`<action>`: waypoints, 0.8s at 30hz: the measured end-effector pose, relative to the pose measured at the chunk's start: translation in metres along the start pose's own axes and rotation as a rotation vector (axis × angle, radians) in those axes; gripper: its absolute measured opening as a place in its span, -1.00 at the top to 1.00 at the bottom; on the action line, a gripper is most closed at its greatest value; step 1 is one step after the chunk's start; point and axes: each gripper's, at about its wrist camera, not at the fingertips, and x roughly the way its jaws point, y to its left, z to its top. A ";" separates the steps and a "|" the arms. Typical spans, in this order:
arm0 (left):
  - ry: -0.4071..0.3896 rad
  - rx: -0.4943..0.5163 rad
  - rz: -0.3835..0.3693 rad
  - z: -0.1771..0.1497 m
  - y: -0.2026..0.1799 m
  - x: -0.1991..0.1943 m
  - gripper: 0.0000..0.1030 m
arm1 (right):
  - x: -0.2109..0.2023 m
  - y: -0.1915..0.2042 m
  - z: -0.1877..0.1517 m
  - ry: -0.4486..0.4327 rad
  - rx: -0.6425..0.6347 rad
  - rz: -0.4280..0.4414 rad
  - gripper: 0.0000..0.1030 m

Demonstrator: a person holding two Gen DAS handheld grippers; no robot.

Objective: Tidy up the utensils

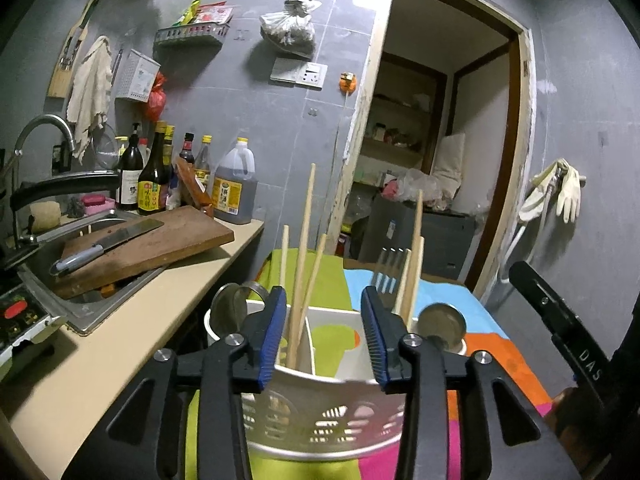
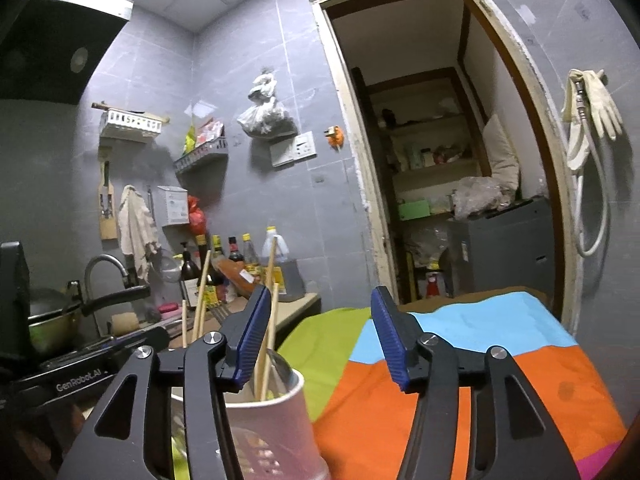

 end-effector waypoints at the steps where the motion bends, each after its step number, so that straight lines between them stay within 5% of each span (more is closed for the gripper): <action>1: 0.005 0.004 -0.003 0.000 -0.002 -0.001 0.27 | -0.003 -0.002 0.001 0.006 -0.002 -0.006 -0.09; 15: 0.037 0.045 -0.030 -0.010 -0.022 -0.018 -0.07 | -0.037 -0.021 0.006 0.133 -0.042 -0.121 -0.69; 24: 0.041 0.036 -0.064 -0.023 -0.025 -0.032 -0.50 | -0.065 -0.030 0.004 0.159 -0.045 -0.160 -1.00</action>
